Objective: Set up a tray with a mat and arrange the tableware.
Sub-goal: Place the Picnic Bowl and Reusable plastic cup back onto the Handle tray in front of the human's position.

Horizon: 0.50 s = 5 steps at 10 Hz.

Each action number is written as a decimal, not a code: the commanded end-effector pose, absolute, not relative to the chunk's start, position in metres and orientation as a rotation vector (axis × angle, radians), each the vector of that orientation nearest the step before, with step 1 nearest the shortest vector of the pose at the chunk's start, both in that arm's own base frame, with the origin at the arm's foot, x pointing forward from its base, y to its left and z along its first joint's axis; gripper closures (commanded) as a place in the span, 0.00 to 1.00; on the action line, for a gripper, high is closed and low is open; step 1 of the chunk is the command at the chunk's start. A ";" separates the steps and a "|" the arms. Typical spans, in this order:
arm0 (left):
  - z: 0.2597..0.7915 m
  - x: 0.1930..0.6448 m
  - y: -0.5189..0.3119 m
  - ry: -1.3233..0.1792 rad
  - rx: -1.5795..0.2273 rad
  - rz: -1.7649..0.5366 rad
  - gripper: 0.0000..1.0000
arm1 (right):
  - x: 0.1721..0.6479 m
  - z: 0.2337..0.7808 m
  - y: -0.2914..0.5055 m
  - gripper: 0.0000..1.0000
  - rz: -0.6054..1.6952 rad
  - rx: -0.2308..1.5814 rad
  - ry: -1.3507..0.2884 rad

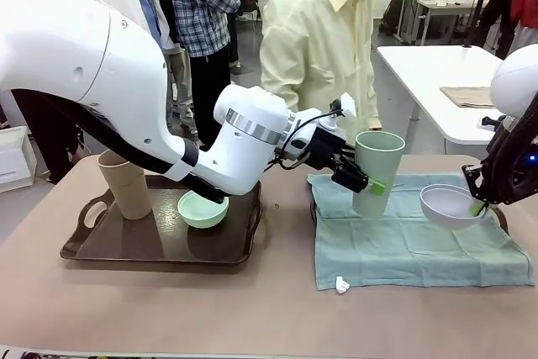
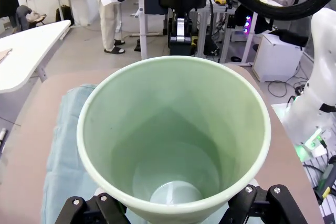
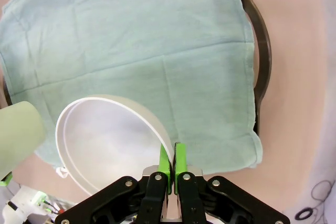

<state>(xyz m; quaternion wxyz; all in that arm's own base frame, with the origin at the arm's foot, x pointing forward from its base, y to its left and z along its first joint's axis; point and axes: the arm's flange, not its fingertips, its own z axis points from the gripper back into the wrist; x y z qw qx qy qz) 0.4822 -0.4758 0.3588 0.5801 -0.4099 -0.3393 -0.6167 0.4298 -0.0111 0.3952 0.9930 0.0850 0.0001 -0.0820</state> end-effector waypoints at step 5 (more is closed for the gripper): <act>0.339 0.493 -0.483 -0.919 -0.953 -1.520 0.15 | 0.445 0.375 -0.013 0.96 -0.130 0.178 0.039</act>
